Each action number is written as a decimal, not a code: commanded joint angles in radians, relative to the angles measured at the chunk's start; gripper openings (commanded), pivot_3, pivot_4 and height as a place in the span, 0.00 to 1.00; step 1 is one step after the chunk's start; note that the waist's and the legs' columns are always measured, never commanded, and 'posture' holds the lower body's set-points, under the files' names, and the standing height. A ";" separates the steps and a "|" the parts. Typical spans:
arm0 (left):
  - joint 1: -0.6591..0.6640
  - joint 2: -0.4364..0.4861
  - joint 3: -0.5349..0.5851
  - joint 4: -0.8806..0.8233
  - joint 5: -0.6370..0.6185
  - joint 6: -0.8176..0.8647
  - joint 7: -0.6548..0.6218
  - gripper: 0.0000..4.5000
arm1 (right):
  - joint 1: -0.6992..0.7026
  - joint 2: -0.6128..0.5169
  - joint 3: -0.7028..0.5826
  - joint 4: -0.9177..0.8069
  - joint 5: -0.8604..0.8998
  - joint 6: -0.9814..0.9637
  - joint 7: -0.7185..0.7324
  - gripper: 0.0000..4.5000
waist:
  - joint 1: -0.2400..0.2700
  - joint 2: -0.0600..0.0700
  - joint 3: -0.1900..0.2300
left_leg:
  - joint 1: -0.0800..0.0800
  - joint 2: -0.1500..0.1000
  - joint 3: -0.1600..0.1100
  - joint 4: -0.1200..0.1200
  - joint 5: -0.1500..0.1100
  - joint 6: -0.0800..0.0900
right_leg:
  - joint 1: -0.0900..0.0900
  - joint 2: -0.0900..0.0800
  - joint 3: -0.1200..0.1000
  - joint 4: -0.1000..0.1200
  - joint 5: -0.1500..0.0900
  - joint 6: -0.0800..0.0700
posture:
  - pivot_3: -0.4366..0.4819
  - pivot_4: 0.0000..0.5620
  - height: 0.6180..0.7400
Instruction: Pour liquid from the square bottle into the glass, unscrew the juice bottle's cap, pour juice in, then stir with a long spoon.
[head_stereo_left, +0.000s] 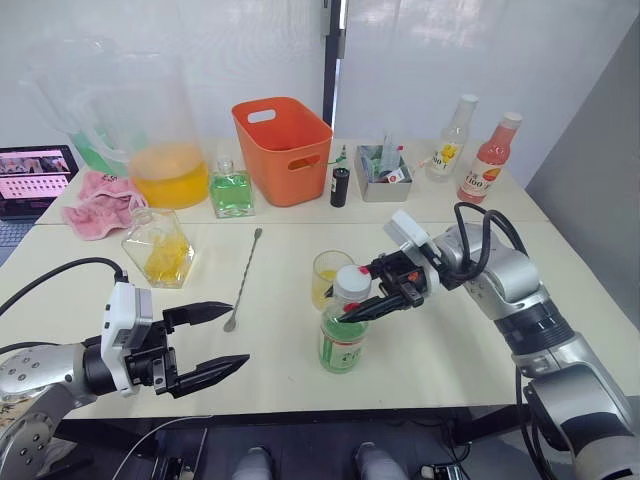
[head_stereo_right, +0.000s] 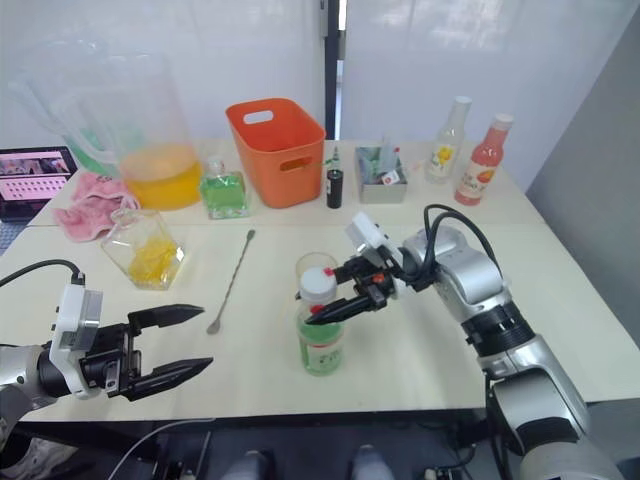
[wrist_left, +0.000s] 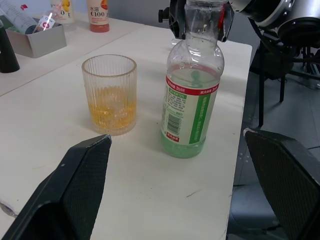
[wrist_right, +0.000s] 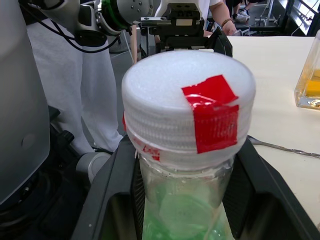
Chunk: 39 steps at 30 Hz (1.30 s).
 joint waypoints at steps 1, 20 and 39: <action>-0.016 0.010 -0.013 -0.014 0.003 -0.020 -0.018 1.00 | 0.022 -0.022 -0.077 -0.100 0.014 0.033 -0.034 0.32 | 0.000 0.000 0.000 | 0.000 0.000 0.000 0.000 0.000 0.000 | 0.000 0.000 0.000 0.000 0.000 0.000 | 0.48 0.27 1.00; -0.234 -0.007 -0.191 0.143 0.051 -0.045 -0.115 1.00 | 0.377 0.006 -0.358 -0.744 0.173 0.455 -0.827 0.32 | 0.003 0.000 0.000 | 0.000 0.000 0.000 0.001 0.000 0.000 | 0.000 0.000 0.001 -0.001 0.000 0.000 | 0.48 0.27 1.00; -0.235 0.006 -0.189 0.147 0.062 -0.045 -0.114 1.00 | 0.444 -0.092 -0.324 -0.788 0.209 0.482 -0.819 0.91 | 0.001 -0.001 0.000 | -0.001 0.000 0.000 0.000 0.000 0.000 | 0.000 0.000 0.001 -0.002 0.000 0.000 | 0.48 0.27 1.00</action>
